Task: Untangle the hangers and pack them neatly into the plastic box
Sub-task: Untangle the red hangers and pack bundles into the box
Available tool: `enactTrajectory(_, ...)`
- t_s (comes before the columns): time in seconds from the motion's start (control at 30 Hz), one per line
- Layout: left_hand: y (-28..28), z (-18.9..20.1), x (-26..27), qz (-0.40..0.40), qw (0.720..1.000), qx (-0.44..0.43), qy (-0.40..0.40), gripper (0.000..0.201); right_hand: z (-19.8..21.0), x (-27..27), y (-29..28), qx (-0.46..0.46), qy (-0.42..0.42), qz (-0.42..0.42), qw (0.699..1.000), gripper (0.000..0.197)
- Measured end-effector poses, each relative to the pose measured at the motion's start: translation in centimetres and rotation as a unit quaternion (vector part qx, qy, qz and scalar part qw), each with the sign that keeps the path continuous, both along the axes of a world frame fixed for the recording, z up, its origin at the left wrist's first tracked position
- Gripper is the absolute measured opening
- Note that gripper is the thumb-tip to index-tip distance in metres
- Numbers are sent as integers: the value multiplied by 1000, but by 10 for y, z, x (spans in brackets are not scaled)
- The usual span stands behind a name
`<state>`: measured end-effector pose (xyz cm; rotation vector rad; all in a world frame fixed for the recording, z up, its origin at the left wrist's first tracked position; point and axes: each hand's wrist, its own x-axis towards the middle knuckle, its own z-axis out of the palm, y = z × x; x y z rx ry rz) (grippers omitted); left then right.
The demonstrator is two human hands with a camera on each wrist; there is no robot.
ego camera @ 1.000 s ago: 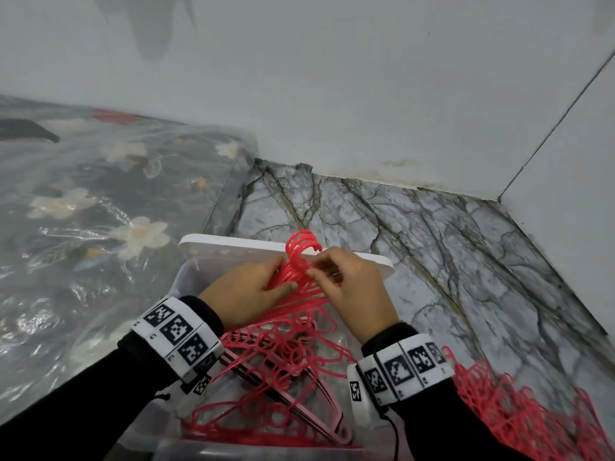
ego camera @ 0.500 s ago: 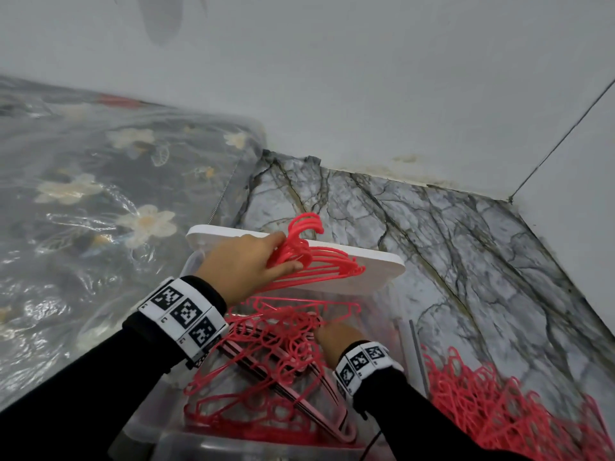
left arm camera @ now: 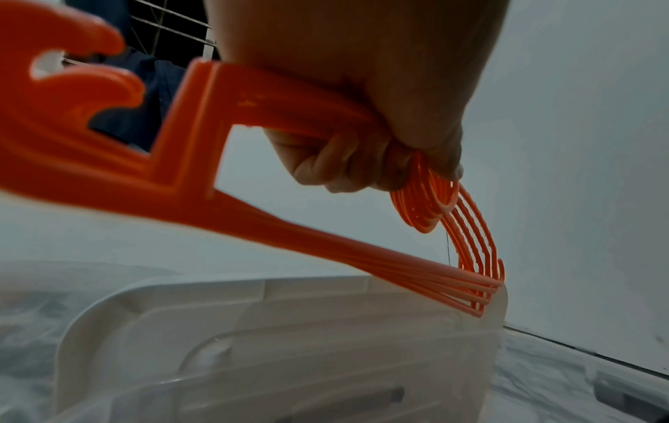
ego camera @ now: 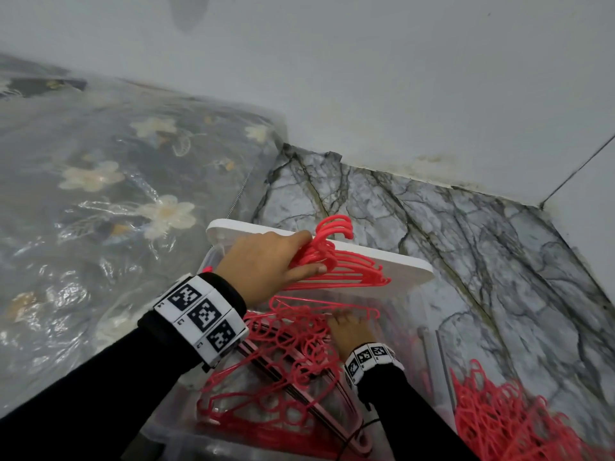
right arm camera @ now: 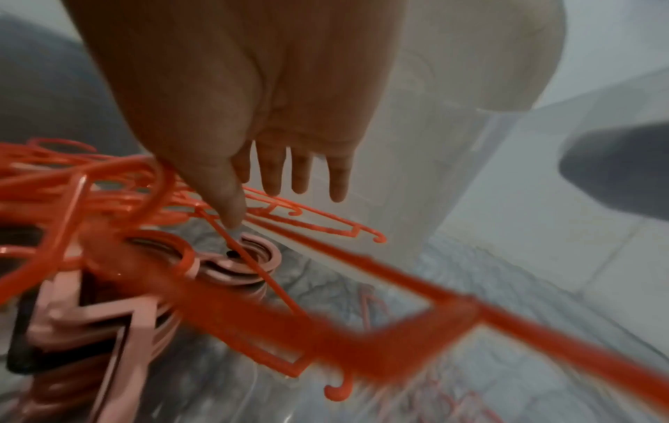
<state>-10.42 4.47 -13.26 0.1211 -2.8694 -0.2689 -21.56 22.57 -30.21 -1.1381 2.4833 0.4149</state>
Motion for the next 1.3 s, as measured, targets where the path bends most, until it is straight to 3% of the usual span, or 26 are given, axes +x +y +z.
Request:
enactTrajectory(0.2, 2, -1, 1, -3, 1000, 7, 0, 56, -6, 0, -5, -33, -30, -36, 998, 40)
enactTrajectory(0.43, 8, 0, -4, -9, 1000, 4, -19, 50, -12, 4, 3, 7, 15, -13, 1000, 37)
enactTrajectory(0.63, 7, 4, -3, 1, 1000, 18, -13, 53, 18, -4, 4, -28, -5, -18, 999, 31)
enactTrajectory(0.77, 3, 3, -2, 9, 999, 51, -6, 56, 52, -13, 3, -53, 45, 5, 998, 26)
enactTrajectory(0.93, -1, 3, 0, 50, 998, 49, 3, 69, 101, -20, 10, -150, 73, 53, 985, 22)
enactTrajectory(1.1, -4, 6, 1, 67, 991, 110, 23, 89, 141, -13, 27, -266, 19, 42, 963, 18)
enactTrajectory(1.23, -4, 9, 0, 69, 990, 122, 30, 92, 164, -4, 28, -369, -2, 28, 929, 14)
enactTrajectory(1.3, -1, 9, 0, 54, 988, 143, 28, 81, 173, -3, 27, -401, 1, 40, 915, 13)
